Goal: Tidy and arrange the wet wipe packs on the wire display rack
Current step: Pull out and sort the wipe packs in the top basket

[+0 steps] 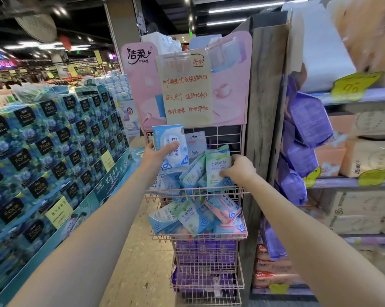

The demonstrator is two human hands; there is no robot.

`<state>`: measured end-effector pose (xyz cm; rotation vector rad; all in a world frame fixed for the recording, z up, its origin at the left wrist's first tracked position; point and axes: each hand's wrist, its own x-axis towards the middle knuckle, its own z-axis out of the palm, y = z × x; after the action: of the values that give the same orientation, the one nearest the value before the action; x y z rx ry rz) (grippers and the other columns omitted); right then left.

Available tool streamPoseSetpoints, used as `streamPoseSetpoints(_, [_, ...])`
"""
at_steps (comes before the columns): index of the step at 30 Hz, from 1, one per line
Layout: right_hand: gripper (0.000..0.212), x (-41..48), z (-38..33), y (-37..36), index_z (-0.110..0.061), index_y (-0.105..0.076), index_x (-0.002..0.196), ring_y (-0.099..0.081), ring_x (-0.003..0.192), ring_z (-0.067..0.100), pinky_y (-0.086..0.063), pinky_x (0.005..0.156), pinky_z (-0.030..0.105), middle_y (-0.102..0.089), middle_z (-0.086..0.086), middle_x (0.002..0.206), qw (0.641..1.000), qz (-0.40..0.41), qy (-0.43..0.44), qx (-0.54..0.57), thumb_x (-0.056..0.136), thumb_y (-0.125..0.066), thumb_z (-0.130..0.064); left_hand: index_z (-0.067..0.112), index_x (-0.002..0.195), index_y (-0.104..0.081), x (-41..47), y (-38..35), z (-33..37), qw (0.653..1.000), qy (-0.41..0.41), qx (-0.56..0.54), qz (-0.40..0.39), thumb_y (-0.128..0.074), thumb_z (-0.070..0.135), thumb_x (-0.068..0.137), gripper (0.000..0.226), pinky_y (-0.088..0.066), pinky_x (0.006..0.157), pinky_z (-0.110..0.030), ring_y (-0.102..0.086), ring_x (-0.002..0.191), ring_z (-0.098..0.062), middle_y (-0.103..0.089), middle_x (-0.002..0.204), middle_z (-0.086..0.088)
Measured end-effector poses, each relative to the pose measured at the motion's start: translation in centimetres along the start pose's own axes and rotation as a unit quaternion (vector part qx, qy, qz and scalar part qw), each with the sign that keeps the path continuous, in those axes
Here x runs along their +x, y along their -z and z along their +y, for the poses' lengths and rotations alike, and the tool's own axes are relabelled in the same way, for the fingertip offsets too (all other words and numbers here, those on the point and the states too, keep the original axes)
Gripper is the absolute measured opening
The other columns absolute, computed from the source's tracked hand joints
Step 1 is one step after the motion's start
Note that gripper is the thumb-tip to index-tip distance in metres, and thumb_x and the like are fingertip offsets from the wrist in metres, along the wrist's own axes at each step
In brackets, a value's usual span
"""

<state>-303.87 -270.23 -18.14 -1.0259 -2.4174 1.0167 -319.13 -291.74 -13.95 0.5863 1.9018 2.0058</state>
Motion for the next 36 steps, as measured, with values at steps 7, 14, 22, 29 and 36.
streamPoseSetpoints(7, [0.061,-1.2,-1.0,-0.2,-0.023,-0.052,0.121,-0.067,0.103,0.024,-0.06,0.088,0.049,-0.066,0.005,0.115,0.985,-0.026,0.046,0.167,0.073,-0.08,0.003,0.017,0.129,-0.06,-0.1,1.6,0.3,1.0,-0.006,-0.011,0.013,-0.095,0.054,0.05,0.093,-0.057,0.099,-0.049,-0.076,0.103,-0.024,-0.077,0.116,-0.004])
streamPoseSetpoints(14, [0.057,-1.0,-2.3,-0.7,-0.015,-0.05,0.12,-0.07,0.103,0.028,-0.06,0.072,0.038,-0.069,0.009,0.117,0.945,-0.006,0.009,0.326,0.078,-0.082,0.004,0.022,0.123,-0.051,0.2,3.5,0.0,0.999,-0.005,0.017,0.035,-0.087,0.051,0.057,0.081,-0.054,0.099,-0.044,-0.07,0.106,-0.021,-0.07,0.113,0.0])
streamPoseSetpoints(22, [0.057,-1.1,-2.8,-3.5,-0.016,-0.051,0.121,-0.069,0.099,0.026,-0.06,0.087,0.046,-0.065,0.0,0.1,0.975,-0.039,0.019,0.217,0.077,-0.084,-0.001,0.018,0.133,-0.051,0.7,4.3,-1.6,0.998,-0.009,0.064,0.01,-0.086,0.065,0.048,0.103,-0.053,0.084,-0.034,-0.069,0.108,-0.021,-0.068,0.122,-0.004])
streamPoseSetpoints(29, [0.062,-0.5,-3.4,-3.9,-0.011,-0.045,0.134,-0.061,0.087,0.008,-0.05,0.062,0.018,-0.059,-0.002,0.116,0.969,-0.068,0.037,0.235,0.084,-0.077,0.003,0.018,0.137,-0.045,1.7,4.2,-2.6,0.997,0.028,0.068,0.028,-0.08,0.041,0.087,0.064,-0.042,0.087,-0.034,-0.059,0.095,-0.004,-0.063,0.114,0.005])
streamPoseSetpoints(36, [0.068,-0.2,-3.9,-4.1,-0.012,-0.033,0.142,-0.066,0.104,0.023,-0.058,0.07,0.03,-0.06,0.007,0.126,0.958,-0.12,0.02,0.261,0.088,-0.073,0.002,0.015,0.142,-0.043,1.9,4.0,-2.8,0.997,0.028,0.063,0.03,-0.081,0.04,0.085,0.073,-0.044,0.073,-0.025,-0.062,0.097,-0.008,-0.064,0.117,0.002])
